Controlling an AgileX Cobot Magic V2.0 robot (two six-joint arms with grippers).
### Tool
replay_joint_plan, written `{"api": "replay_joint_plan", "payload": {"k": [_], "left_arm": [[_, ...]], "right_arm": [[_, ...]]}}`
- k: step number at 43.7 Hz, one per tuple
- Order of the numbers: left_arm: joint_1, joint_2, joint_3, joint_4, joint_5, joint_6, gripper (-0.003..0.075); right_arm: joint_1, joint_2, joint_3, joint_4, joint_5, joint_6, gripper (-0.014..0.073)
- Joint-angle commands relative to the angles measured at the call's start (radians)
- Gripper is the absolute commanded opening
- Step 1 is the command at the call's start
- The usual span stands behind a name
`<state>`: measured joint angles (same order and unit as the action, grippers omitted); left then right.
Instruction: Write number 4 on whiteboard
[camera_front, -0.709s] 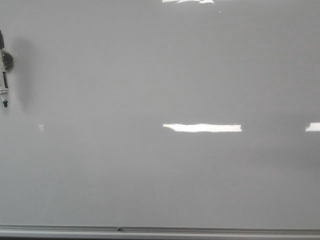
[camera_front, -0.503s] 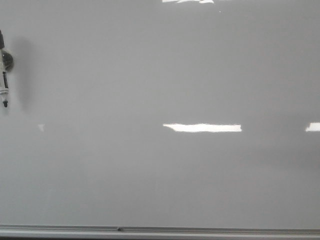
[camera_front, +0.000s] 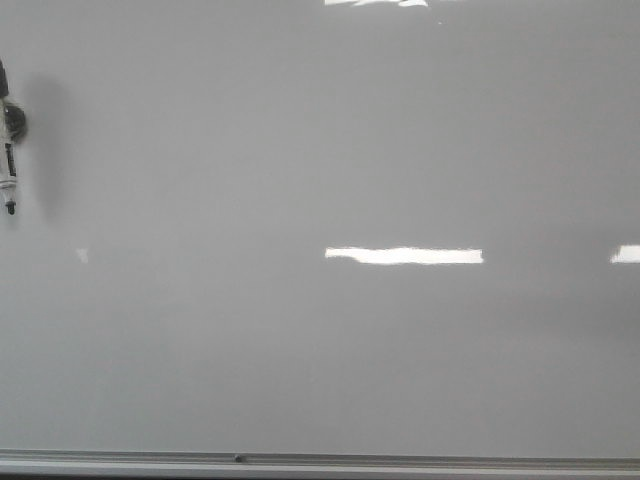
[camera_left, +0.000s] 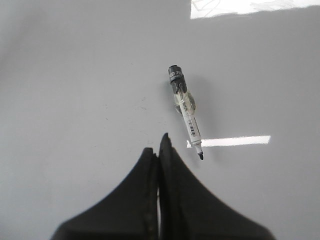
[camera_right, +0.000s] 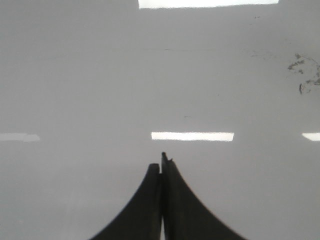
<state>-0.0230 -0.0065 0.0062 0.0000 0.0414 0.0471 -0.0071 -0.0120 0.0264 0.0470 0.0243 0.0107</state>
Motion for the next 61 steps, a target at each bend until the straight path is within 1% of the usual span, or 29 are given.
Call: {"api": "replay_joint_plan", "payload": {"k": [1,10,15,20,23,27,29,35,44,49,53,61], "left_arm": [[-0.008,-0.014,0.007,-0.006,-0.093,-0.011,-0.002],[-0.008,-0.014,0.005,-0.006,-0.097,-0.011,-0.002],[-0.008,-0.014,0.005,-0.01,-0.155,-0.011,-0.002],[-0.008,-0.014,-0.013,-0.031,-0.231,-0.011,-0.002],[-0.008,-0.014,-0.051,-0.057,-0.224,-0.011,-0.002],[-0.008,-0.011,-0.13,-0.057,-0.165,-0.011,-0.002],[-0.008,-0.006,-0.19,-0.057,-0.111,-0.011,-0.002],[-0.008,0.042,-0.354,-0.057,0.009,-0.011,-0.002],[-0.008,0.186,-0.607,-0.056,0.203,-0.011,-0.002],[-0.008,0.268,-0.714,-0.056,0.333,-0.011,-0.002],[-0.008,0.33,-0.753,-0.056,0.406,-0.011,-0.002],[-0.008,0.423,-0.749,-0.056,0.482,-0.011,-0.002]], "right_arm": [[0.001,-0.018,-0.015,-0.002,-0.095,-0.003,-0.0071],[0.001,-0.018,-0.015,-0.002,-0.102,-0.003,-0.0071],[0.001,-0.018,-0.017,-0.002,-0.102,-0.003,-0.0071],[0.001,-0.018,-0.054,-0.002,-0.07,-0.003,-0.0071],[0.001,-0.018,-0.104,-0.002,-0.039,-0.003,-0.0071],[0.001,-0.012,-0.181,-0.002,0.023,-0.003,-0.0071],[0.001,0.001,-0.224,-0.002,0.064,-0.003,-0.0069],[0.001,0.074,-0.369,-0.002,0.165,-0.003,-0.0069],[0.001,0.246,-0.591,-0.002,0.356,-0.003,-0.0069],[0.001,0.332,-0.676,-0.002,0.419,-0.003,-0.0069],[0.001,0.382,-0.702,-0.002,0.438,-0.003,-0.0069],[0.001,0.453,-0.702,-0.002,0.461,-0.003,-0.0069]]}}
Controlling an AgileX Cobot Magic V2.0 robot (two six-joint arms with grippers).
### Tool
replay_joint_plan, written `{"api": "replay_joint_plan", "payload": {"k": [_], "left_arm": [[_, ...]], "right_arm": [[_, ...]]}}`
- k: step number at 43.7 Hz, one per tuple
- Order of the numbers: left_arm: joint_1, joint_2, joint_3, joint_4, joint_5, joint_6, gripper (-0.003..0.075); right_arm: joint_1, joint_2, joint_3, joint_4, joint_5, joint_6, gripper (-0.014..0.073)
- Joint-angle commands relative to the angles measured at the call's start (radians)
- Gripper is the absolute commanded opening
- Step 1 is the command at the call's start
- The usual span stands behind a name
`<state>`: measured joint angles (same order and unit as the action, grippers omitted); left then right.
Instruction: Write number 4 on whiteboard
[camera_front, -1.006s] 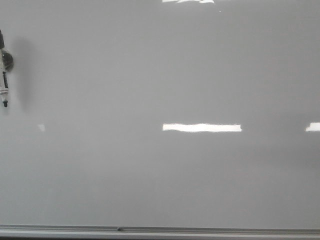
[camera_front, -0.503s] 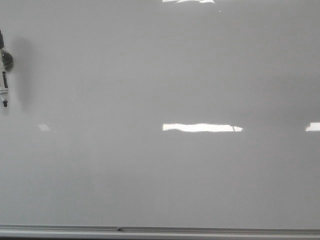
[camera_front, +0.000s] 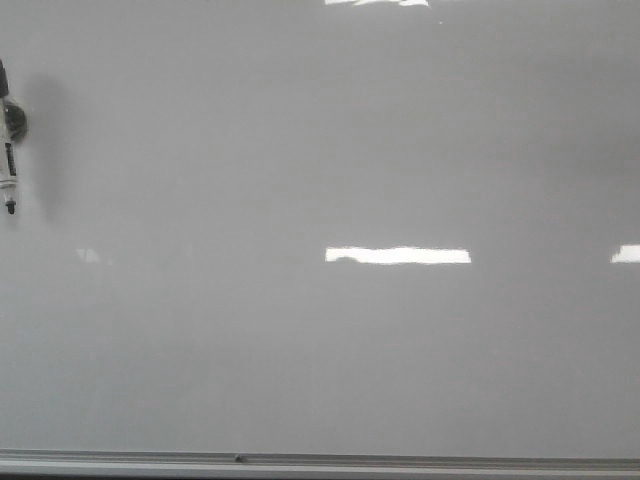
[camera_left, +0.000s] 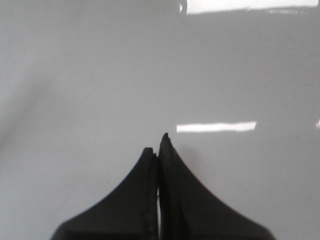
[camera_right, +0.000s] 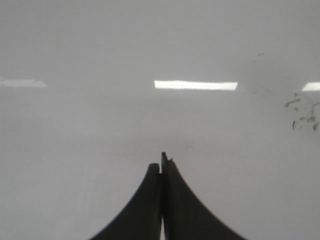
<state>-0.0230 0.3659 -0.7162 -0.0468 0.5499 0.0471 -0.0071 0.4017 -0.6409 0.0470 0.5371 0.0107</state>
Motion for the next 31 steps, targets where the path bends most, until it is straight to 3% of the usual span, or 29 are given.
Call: {"api": "replay_joint_plan", "payload": {"k": [1,5,18,23,27,31], "left_arm": [[-0.008,0.06,-0.026,-0.011,-0.008,-0.011,-0.002],[-0.008,0.092,-0.026,-0.015,0.053,-0.011,-0.002],[-0.008,0.176,0.014,-0.027,0.051,-0.011,-0.002],[-0.008,0.189,0.037,-0.023,0.028,-0.005,0.0018],[-0.008,0.199,0.05,-0.023,0.019,0.001,0.0176],[-0.008,0.214,0.052,-0.023,0.01,0.025,0.0425]], "right_arm": [[0.001,0.046,-0.034,-0.002,-0.05,-0.003,-0.0069],[0.001,0.073,-0.034,-0.002,-0.05,-0.003,-0.0069],[0.001,0.169,-0.034,-0.003,0.021,-0.004,-0.0062],[0.001,0.197,-0.034,-0.003,0.035,-0.032,0.0044],[0.001,0.208,-0.034,-0.003,0.04,-0.052,0.0247],[0.001,0.215,-0.034,-0.003,0.041,-0.053,0.0462]]}}
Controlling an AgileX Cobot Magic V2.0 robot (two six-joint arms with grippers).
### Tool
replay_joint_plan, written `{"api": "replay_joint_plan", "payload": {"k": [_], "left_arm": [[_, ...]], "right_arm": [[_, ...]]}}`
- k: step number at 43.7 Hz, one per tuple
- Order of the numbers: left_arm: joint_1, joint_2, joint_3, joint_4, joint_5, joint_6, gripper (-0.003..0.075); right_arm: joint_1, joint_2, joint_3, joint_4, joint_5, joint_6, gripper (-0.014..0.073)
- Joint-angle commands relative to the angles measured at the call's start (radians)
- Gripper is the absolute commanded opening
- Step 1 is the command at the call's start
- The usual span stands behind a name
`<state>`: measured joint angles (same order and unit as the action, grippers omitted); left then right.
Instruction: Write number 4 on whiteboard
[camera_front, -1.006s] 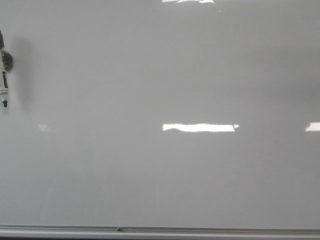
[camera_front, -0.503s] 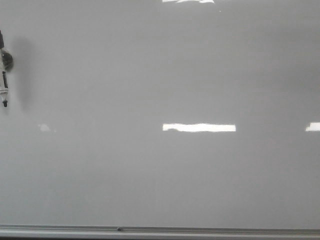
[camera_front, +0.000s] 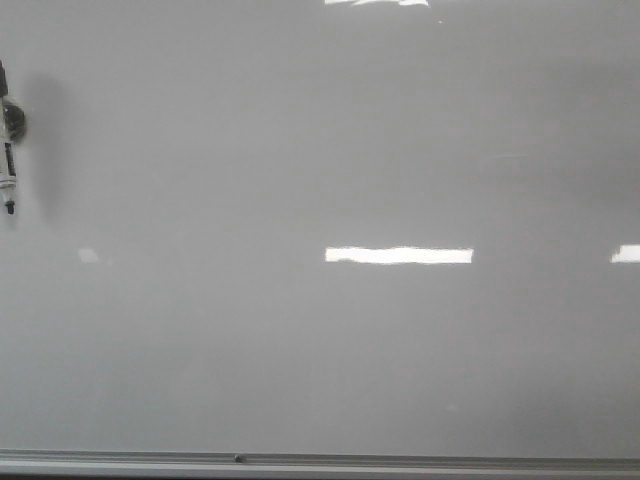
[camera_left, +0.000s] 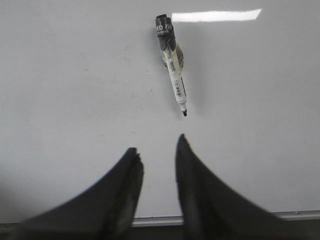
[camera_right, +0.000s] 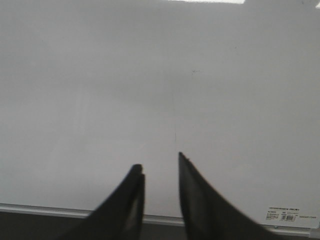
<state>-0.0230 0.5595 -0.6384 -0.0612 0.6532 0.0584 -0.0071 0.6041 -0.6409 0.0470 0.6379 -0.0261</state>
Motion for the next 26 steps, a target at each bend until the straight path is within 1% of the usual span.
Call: {"api": "replay_joint_plan", "payload": {"k": [1,3,4,6,9,12,15,20,26], "left_arm": [[-0.008,0.023,-0.026,-0.008,-0.098,0.014,0.0477],[-0.017,0.034,-0.026,-0.01,-0.106,0.018,0.0558],[-0.025,0.037,-0.026,-0.01,-0.112,0.022,0.0586],[-0.049,0.052,-0.028,-0.008,-0.114,0.038,0.062],[-0.1,0.074,-0.028,0.011,-0.122,0.044,0.0619],[-0.154,0.109,-0.03,0.061,-0.122,0.042,0.0619],[-0.189,0.149,-0.03,0.106,-0.132,0.0,0.062],[-0.191,0.216,-0.033,0.106,-0.161,-0.109,0.0619],[-0.191,0.312,-0.036,0.106,-0.265,-0.185,0.0619]], "right_arm": [[0.001,0.013,-0.034,-0.003,-0.059,-0.016,0.0522],[0.001,0.013,-0.034,-0.003,-0.059,-0.016,0.0582],[0.001,0.013,-0.034,-0.003,-0.059,-0.016,0.0619],[0.001,0.013,-0.034,-0.003,-0.06,-0.016,0.0651],[0.001,0.013,-0.034,-0.003,-0.06,-0.016,0.0654],[0.001,0.013,-0.034,-0.003,-0.06,-0.016,0.0653],[0.001,0.013,-0.034,-0.003,-0.059,-0.016,0.0653],[0.001,0.013,-0.034,-0.003,-0.059,-0.016,0.0653],[0.001,0.013,-0.034,-0.003,-0.059,-0.016,0.0653]]}}
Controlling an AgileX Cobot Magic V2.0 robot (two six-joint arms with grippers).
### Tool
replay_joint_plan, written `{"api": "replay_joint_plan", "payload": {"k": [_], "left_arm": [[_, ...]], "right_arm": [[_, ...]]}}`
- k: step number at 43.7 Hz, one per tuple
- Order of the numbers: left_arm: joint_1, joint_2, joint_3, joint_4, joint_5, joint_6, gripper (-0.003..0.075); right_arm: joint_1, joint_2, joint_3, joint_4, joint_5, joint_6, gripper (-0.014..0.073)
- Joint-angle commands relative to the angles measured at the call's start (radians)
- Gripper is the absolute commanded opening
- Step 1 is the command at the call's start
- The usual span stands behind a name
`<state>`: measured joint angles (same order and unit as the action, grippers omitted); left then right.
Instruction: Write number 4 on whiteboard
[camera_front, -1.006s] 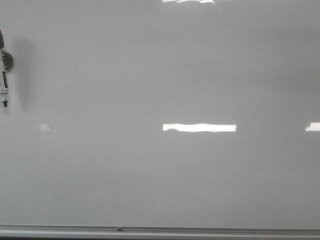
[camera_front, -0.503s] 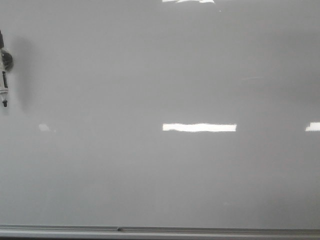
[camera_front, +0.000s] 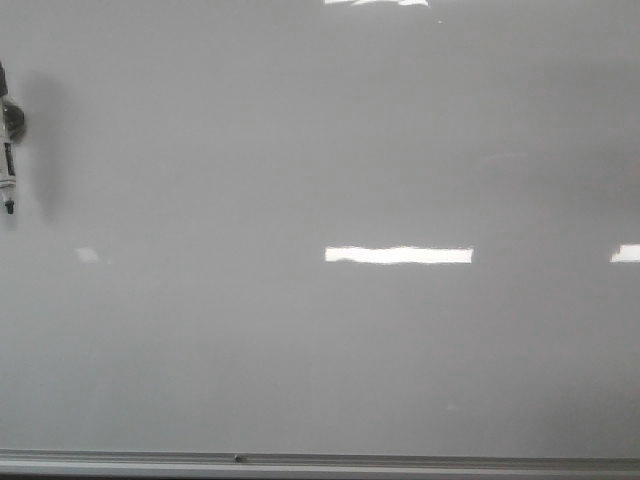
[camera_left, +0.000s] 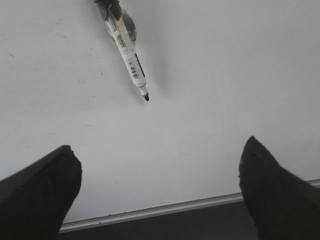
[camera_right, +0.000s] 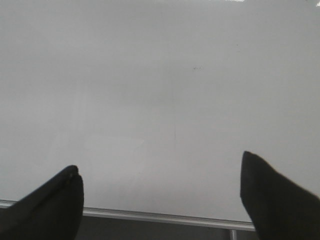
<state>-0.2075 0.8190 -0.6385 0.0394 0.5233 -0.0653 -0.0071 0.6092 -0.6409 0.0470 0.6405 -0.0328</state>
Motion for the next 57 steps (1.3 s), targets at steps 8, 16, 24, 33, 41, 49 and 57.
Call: {"api": "replay_joint_plan", "payload": {"k": [8,16,24,33,41,49,57], "left_arm": [[-0.007,0.159,-0.039,0.003,-0.262,-0.089,0.0619],[0.029,0.263,-0.039,-0.005,-0.369,-0.089,0.0619],[0.081,0.344,-0.039,-0.003,-0.444,-0.087,0.0619],[0.089,0.43,-0.039,-0.003,-0.573,-0.087,0.0619],[0.089,0.506,-0.049,-0.004,-0.665,-0.087,0.0619],[0.089,0.59,-0.105,-0.004,-0.679,-0.087,0.0619],[0.089,0.636,-0.129,-0.004,-0.667,-0.087,0.0613]], "right_arm": [[0.001,0.008,-0.034,-0.003,-0.061,-0.01,0.0653],[0.001,0.008,-0.034,-0.003,-0.061,-0.01,0.0653],[0.001,0.008,-0.034,-0.003,-0.061,-0.01,0.0653],[0.001,0.008,-0.034,-0.003,-0.065,-0.01,0.0653],[0.001,0.008,-0.034,-0.003,-0.064,-0.01,0.0653],[0.001,0.008,-0.034,-0.003,-0.061,-0.01,0.0653],[0.001,0.008,-0.034,-0.003,-0.06,-0.01,0.0653]]}}
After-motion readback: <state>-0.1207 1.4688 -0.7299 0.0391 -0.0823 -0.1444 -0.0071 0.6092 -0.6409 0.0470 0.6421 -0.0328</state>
